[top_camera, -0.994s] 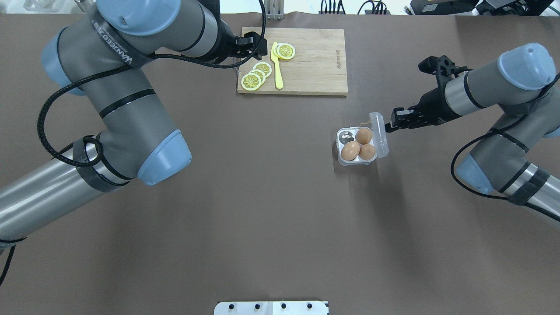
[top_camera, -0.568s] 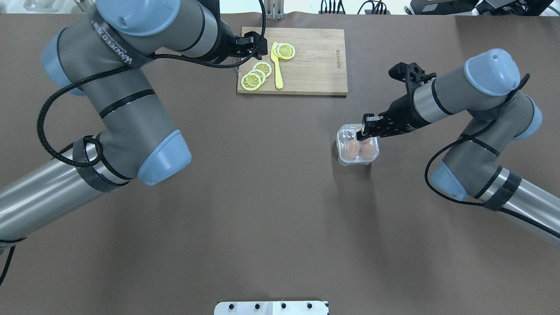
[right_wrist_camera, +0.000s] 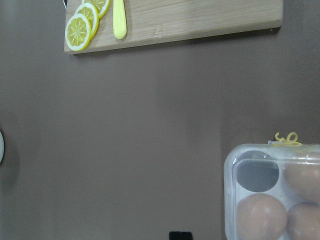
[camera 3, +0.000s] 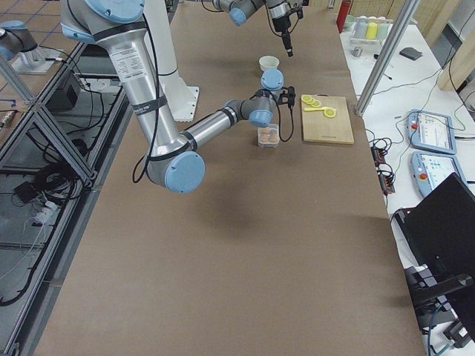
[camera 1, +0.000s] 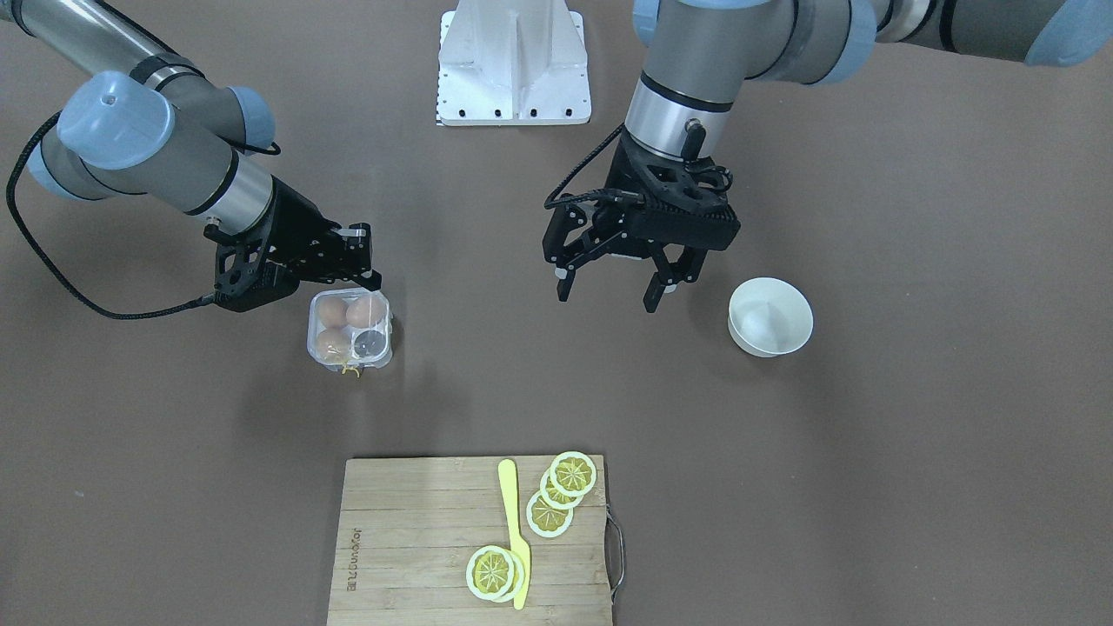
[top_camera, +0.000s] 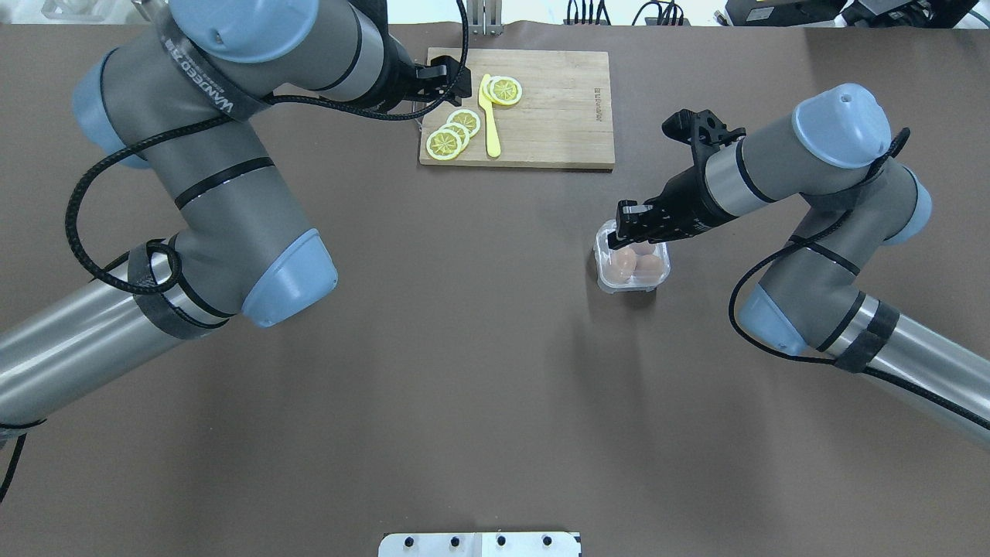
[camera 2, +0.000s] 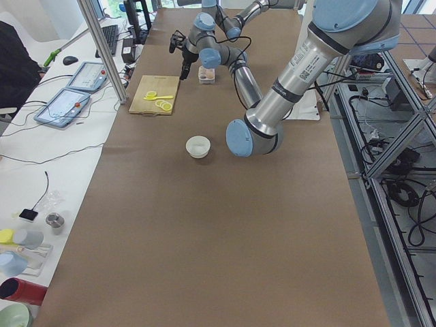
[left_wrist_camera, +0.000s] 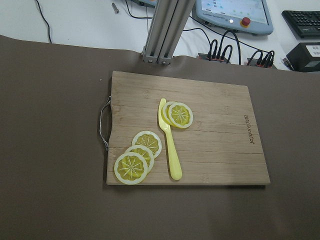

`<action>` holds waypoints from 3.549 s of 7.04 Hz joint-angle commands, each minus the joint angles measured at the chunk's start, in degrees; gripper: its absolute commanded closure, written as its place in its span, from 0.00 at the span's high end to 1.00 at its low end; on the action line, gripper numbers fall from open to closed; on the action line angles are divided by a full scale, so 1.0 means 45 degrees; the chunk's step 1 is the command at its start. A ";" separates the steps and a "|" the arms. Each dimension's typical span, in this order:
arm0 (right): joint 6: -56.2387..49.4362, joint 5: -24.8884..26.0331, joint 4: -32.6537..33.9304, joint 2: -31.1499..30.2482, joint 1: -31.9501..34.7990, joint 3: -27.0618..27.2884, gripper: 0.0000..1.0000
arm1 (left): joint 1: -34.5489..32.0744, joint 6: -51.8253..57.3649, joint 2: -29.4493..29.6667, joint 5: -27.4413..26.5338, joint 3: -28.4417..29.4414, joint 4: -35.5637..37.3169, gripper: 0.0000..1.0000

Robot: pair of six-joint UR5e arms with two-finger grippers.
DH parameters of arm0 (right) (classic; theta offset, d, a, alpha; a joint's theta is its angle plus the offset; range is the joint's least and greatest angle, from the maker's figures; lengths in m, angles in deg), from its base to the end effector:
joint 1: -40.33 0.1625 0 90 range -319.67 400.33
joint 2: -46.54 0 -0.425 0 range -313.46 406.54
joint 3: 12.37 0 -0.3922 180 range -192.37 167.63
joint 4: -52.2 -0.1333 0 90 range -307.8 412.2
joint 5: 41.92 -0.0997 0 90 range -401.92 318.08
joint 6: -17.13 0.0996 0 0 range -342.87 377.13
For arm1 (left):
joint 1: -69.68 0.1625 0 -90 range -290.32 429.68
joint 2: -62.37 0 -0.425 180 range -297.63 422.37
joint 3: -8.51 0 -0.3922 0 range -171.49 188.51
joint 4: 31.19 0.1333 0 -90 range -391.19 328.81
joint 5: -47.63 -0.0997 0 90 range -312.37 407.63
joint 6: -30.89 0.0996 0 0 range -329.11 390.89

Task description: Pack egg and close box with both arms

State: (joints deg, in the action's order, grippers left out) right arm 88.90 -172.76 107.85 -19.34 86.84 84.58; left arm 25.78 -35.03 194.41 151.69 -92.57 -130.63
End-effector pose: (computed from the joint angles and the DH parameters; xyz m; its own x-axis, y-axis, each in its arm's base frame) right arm -0.3770 -0.4964 0.2887 0.3156 -0.0112 0.9488 -0.0430 0.9987 0.0261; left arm 0.3939 -0.5305 0.1205 0.5142 0.0545 -0.8559 0.3368 0.9050 0.2599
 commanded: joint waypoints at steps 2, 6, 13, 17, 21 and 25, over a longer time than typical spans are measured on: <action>-0.0402 -0.0122 0.3912 0.0304 0.1223 0.2104 1.00 | -0.0573 0.0135 -0.2629 0.0119 -0.1282 0.0105 0.98; -0.8740 -0.0280 1.0644 -0.0669 0.4287 0.2287 1.00 | -0.5292 0.7888 -0.4633 0.3695 -0.1620 0.2874 0.98; -1.7083 -0.1268 1.0852 -0.4531 0.9096 -0.0312 1.00 | -0.8324 1.1602 -0.7342 0.4448 0.1308 0.1166 0.98; -1.7220 -0.1332 0.9822 -0.5809 1.0403 -0.0157 1.00 | -0.9091 1.1622 -1.0143 0.7325 0.1894 -0.1767 0.98; -1.7201 -0.1255 0.9821 -0.5868 1.0563 0.0059 1.00 | -0.9854 1.1602 -0.9909 0.7267 0.2541 -0.1691 0.98; -1.7142 -0.1333 0.9899 -0.5771 1.0563 0.0272 1.00 | -0.9835 1.1544 -0.9753 0.7306 0.2405 -0.1613 0.98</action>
State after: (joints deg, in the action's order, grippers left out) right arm 11.72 -178.74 152.15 -45.36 134.36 85.24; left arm -18.53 17.05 150.26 184.55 -81.50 -137.95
